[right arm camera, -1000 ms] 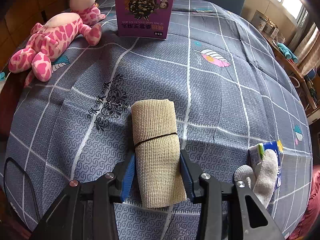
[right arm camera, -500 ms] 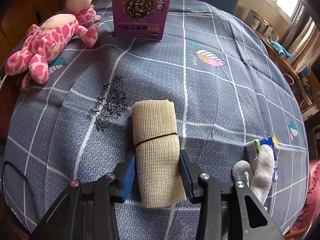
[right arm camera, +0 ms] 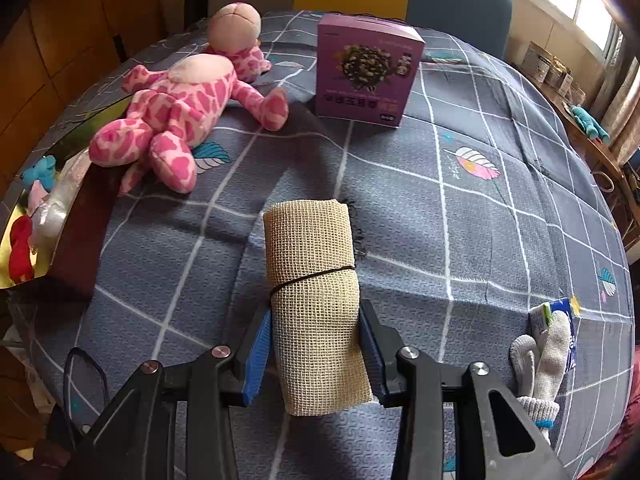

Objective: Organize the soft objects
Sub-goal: 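Open the left tool to release the sock in the tray, then carry the bandage roll into the gold tray and open the right tool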

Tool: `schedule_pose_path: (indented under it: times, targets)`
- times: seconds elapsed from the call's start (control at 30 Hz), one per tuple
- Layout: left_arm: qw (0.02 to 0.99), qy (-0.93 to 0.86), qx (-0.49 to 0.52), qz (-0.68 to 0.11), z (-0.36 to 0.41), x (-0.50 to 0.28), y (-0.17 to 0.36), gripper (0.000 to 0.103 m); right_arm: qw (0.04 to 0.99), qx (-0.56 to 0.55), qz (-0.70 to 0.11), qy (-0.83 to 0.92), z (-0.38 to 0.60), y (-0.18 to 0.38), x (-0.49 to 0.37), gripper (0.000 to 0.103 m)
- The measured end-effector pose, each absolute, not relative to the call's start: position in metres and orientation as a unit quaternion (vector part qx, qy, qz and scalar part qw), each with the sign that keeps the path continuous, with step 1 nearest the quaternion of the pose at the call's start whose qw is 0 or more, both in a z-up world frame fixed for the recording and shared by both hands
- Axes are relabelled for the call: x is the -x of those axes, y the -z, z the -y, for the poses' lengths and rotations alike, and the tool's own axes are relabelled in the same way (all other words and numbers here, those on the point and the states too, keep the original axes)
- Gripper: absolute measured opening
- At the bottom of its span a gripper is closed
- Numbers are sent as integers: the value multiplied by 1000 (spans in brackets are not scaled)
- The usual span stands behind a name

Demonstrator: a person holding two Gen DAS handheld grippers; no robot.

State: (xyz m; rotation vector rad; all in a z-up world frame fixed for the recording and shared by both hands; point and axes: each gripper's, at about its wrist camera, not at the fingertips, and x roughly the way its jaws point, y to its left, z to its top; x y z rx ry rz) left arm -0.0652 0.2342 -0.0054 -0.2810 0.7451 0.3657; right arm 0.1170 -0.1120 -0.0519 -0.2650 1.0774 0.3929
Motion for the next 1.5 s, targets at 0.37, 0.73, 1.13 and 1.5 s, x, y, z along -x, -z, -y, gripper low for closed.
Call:
schedule_pose_path:
  times: [0.37,0.73,1.13,1.5]
  targets:
    - [902,-189,143,-360,-242,72,9,49,814,108,-475,-317,30,8,-80,41]
    - [899,-214,153,-350,-258,82,6,49,768,151,-460,-421,-95,-5,-45,41]
    - [893,-245,167,-338,-283,93,7,49,725,206,-497,-430,-179,60,-27,45]
    - [895,-245,160,-338,-281,93,6,49,729,163,-498,-441,-162,54,-30,50]
